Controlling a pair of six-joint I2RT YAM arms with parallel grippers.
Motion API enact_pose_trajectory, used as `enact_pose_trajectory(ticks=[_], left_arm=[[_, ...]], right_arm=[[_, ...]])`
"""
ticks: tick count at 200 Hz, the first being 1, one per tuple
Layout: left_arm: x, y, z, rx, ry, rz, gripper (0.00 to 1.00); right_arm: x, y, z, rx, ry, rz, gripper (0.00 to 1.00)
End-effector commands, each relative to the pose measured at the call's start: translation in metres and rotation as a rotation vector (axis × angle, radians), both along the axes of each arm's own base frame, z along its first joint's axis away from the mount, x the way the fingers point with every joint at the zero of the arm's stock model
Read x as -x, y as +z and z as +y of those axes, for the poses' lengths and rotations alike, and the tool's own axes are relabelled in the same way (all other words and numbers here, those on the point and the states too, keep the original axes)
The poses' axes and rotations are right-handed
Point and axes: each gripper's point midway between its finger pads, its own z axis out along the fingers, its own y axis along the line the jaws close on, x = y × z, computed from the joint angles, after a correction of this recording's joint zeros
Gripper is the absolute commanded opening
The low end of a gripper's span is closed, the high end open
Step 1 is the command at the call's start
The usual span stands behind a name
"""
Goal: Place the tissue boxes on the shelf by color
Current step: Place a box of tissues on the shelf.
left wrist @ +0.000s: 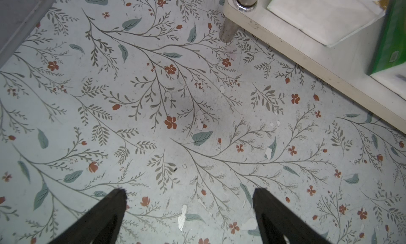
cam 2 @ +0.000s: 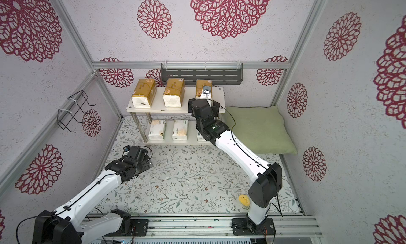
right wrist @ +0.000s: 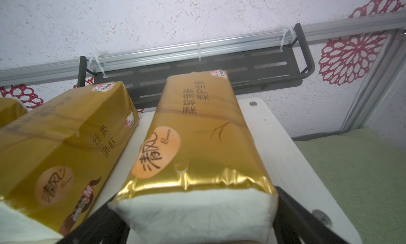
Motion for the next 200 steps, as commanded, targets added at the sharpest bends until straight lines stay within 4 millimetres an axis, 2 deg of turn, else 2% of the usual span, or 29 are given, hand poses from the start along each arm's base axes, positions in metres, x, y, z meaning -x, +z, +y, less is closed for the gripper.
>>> enact_pose_trajectory(ticks=[1,66,155,178,200], left_arm=[[-0.002,0.003,0.002,-0.006,0.003,-0.021,0.97],[-0.002,0.004,0.002,-0.004,0.004,-0.023,0.97],[-0.005,0.005,0.001,0.002,0.008,-0.025,0.97],[-0.005,0.006,0.001,-0.001,0.007,-0.024,0.97],[-0.003,0.007,0.002,-0.012,-0.001,-0.017,0.97]], right_arm=[[0.008,0.027,-0.006,-0.023,-0.004,-0.043,0.99],[0.023,0.05,-0.007,-0.003,0.062,-0.073,0.99],[0.05,0.1,-0.022,-0.017,0.101,-0.163,0.99],[0.06,0.103,-0.02,0.006,0.167,-0.149,0.99],[0.078,0.094,-0.021,0.034,0.242,-0.099,0.99]])
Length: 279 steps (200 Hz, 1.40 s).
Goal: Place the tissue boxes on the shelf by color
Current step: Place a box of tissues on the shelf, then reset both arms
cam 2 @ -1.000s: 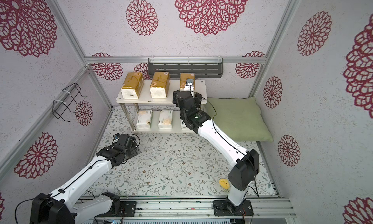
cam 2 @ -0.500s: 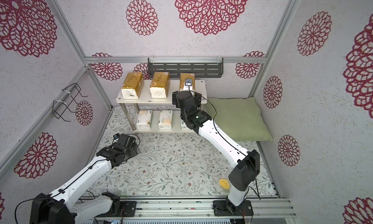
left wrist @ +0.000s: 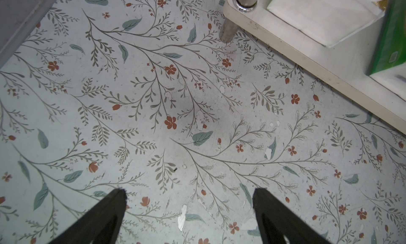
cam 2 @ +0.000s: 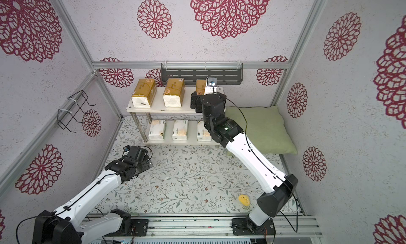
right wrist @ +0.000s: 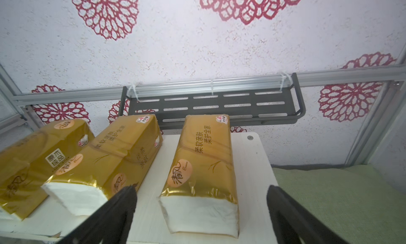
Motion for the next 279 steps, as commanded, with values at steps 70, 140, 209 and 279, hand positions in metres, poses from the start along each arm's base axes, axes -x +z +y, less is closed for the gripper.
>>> enact_pose_trajectory(ticks=[70,140,209,279], left_arm=[[-0.011,0.014,0.002,-0.029,-0.008,-0.029,0.97],[-0.02,0.021,0.01,-0.098,-0.002,-0.054,0.97],[-0.03,0.025,0.025,-0.182,0.033,-0.188,0.97],[-0.029,0.044,0.045,-0.28,0.063,-0.256,0.97]], right_arm=[[0.088,-0.076,-0.042,0.13,0.167,0.201,0.99],[0.083,-0.247,-0.053,0.306,0.172,0.442,0.99],[0.061,-0.29,-0.106,0.205,0.064,0.367,0.99],[0.07,-0.312,-0.173,0.127,-0.121,0.243,0.99]])
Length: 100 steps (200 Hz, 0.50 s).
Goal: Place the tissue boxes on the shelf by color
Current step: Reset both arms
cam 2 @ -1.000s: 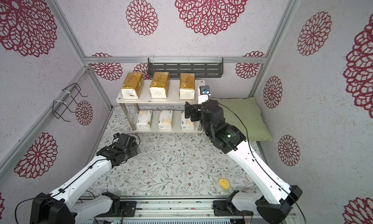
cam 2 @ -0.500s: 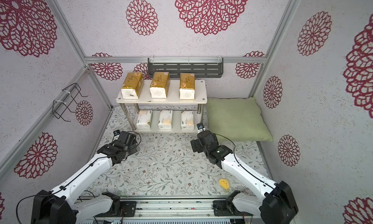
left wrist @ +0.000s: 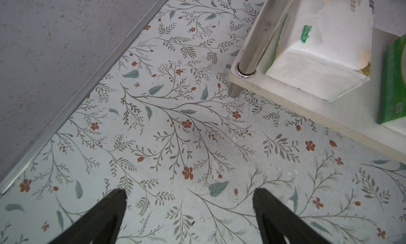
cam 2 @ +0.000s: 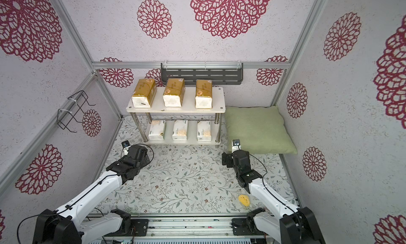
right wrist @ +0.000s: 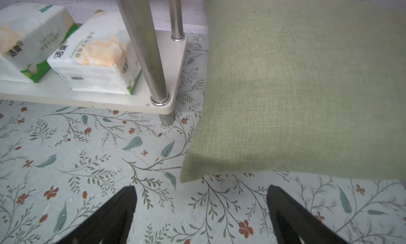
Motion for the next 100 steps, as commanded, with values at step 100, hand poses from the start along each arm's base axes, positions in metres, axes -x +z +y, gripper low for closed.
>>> enact_pose_trajectory(ticks=[100], left_arm=[[-0.013,0.015,0.049,-0.128,0.191,-0.199,0.97]], right_arm=[[-0.016,0.017,-0.087,0.034,-0.287,-0.422,0.99]])
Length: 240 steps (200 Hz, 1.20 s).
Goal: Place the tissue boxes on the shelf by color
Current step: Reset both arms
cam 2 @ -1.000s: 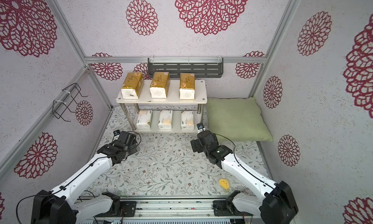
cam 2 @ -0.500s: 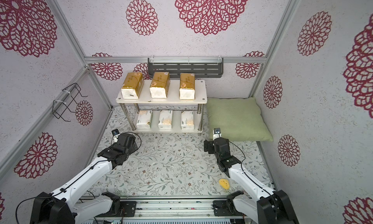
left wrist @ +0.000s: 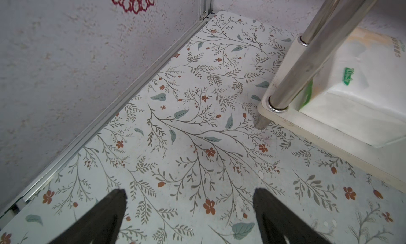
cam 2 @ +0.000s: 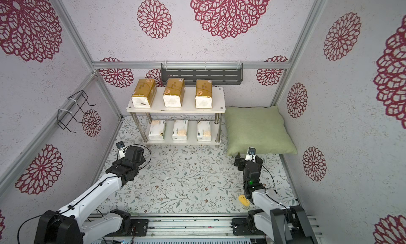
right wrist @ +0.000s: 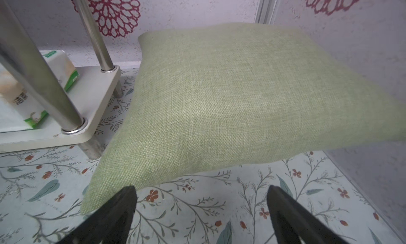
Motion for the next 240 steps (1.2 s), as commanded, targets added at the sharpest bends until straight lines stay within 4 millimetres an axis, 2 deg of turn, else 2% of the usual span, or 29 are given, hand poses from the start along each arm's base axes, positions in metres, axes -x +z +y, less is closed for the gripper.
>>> enact_pose_trajectory(ticks=[1,9,23,41,60,83,96,103,117,134,159,185,217,240], left_arm=[[-0.006,0.016,0.014,-0.04,0.058,-0.098,0.97],[-0.007,0.02,0.014,-0.052,0.046,-0.114,0.97],[-0.009,0.03,0.016,-0.092,0.036,-0.12,0.97],[-0.009,0.037,0.022,-0.154,0.03,-0.111,0.97],[-0.009,0.038,0.031,-0.199,0.047,-0.105,0.97],[-0.015,0.036,0.04,-0.22,0.072,-0.126,0.97],[-0.022,0.04,0.042,-0.249,0.073,-0.148,0.97],[-0.027,0.04,0.045,-0.264,0.08,-0.161,0.97],[-0.039,0.035,0.053,-0.296,0.072,-0.161,0.97],[-0.054,0.02,0.057,-0.291,0.023,-0.167,0.98],[-0.06,0.004,0.06,-0.223,-0.023,-0.251,0.98],[-0.072,0.004,0.056,-0.23,-0.126,-0.282,1.0],[-0.082,-0.021,0.057,-0.174,-0.21,-0.315,1.0],[-0.089,-0.027,0.054,-0.118,-0.264,-0.285,1.0]], right_arm=[[-0.007,0.034,-0.014,0.029,-0.067,-0.186,0.99],[-0.005,0.035,-0.02,0.025,-0.094,-0.213,0.99],[-0.004,0.041,-0.019,0.017,-0.065,-0.255,0.99],[-0.006,0.037,-0.025,0.014,-0.07,-0.259,0.99],[-0.007,0.03,-0.03,-0.002,-0.083,-0.266,0.99],[-0.017,0.026,-0.023,0.012,-0.044,-0.245,0.99],[-0.019,0.016,-0.025,0.011,-0.06,-0.218,0.99],[-0.018,0.021,-0.026,0.019,-0.065,-0.246,0.99],[-0.018,0.018,-0.025,0.011,-0.058,-0.235,0.99],[-0.014,0.019,-0.025,0.007,-0.054,-0.241,0.99],[-0.008,0.024,-0.027,0.009,-0.064,-0.275,0.99],[-0.017,0.02,-0.023,0.018,-0.045,-0.242,0.99],[-0.029,0.014,-0.018,0.025,-0.022,-0.194,0.99],[-0.033,0.012,-0.018,0.025,-0.023,-0.18,0.99]])
